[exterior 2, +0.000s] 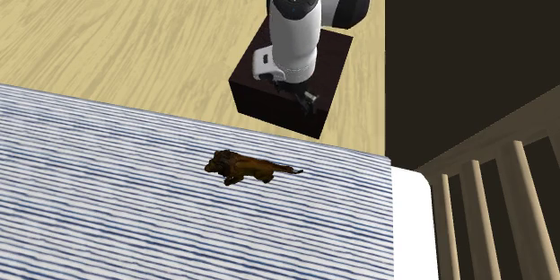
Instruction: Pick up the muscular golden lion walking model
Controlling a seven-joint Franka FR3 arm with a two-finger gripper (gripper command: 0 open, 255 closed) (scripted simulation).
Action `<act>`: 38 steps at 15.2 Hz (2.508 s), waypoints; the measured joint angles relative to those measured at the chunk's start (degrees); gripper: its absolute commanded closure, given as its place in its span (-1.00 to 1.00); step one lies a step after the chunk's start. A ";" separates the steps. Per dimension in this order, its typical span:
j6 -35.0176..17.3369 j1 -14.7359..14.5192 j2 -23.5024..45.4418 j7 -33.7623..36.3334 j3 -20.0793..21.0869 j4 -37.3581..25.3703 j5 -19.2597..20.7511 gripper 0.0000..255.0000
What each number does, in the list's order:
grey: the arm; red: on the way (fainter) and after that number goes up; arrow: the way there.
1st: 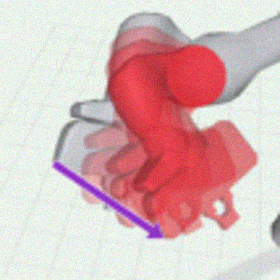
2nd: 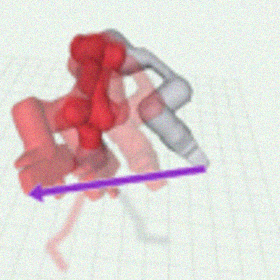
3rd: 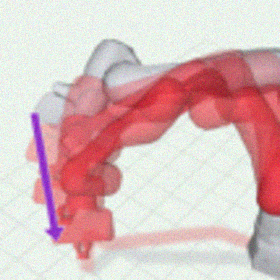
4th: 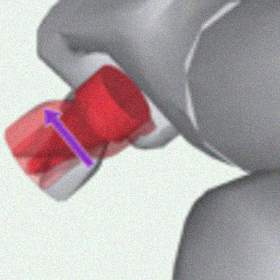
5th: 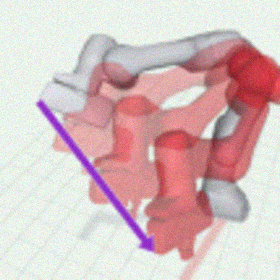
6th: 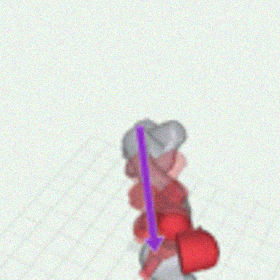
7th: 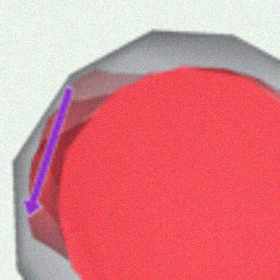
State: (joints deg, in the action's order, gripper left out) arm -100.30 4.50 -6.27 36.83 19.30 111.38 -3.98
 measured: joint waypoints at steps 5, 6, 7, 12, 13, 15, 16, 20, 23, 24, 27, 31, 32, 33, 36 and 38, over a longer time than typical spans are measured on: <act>0.44 -0.67 12.69 11.29 1.11 -12.56 5.69 -1.00; 0.53 -1.02 15.21 13.37 1.02 -15.02 6.84 -1.00; 1.19 -1.47 17.84 15.40 0.87 -18.12 8.00 -1.00; 4.97 -3.93 30.63 23.33 -1.23 -34.02 12.92 -1.00; 6.01 -4.49 32.80 24.61 -1.70 -37.16 13.60 -1.00; 5.89 -4.96 34.72 25.75 -2.12 -38.87 14.19 -1.00; 5.33 -4.99 34.94 26.00 -2.19 -38.53 14.28 -1.00; 2.66 -4.93 35.59 26.45 -2.33 -36.47 14.50 -1.00; 1.59 -4.88 35.72 26.57 -2.36 -35.52 14.55 1.00; 1.55 -4.89 35.70 26.60 -2.36 -35.51 14.56 1.00; 1.41 -4.89 35.69 26.63 -2.36 -35.48 14.57 1.00; 1.39 -4.90 35.70 26.64 -2.36 -35.50 14.57 1.00; 1.31 -4.86 35.61 26.60 -2.35 -35.36 14.55 1.00; 1.61 -4.84 35.55 26.55 -2.34 -35.48 14.52 1.00; 3.56 -4.98 35.43 26.39 -2.30 -37.22 14.43 1.00; 5.04 -5.12 35.35 26.30 -2.26 -38.63 14.39 1.00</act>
State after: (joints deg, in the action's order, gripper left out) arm -95.26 -0.62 29.08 63.13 17.04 72.75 10.41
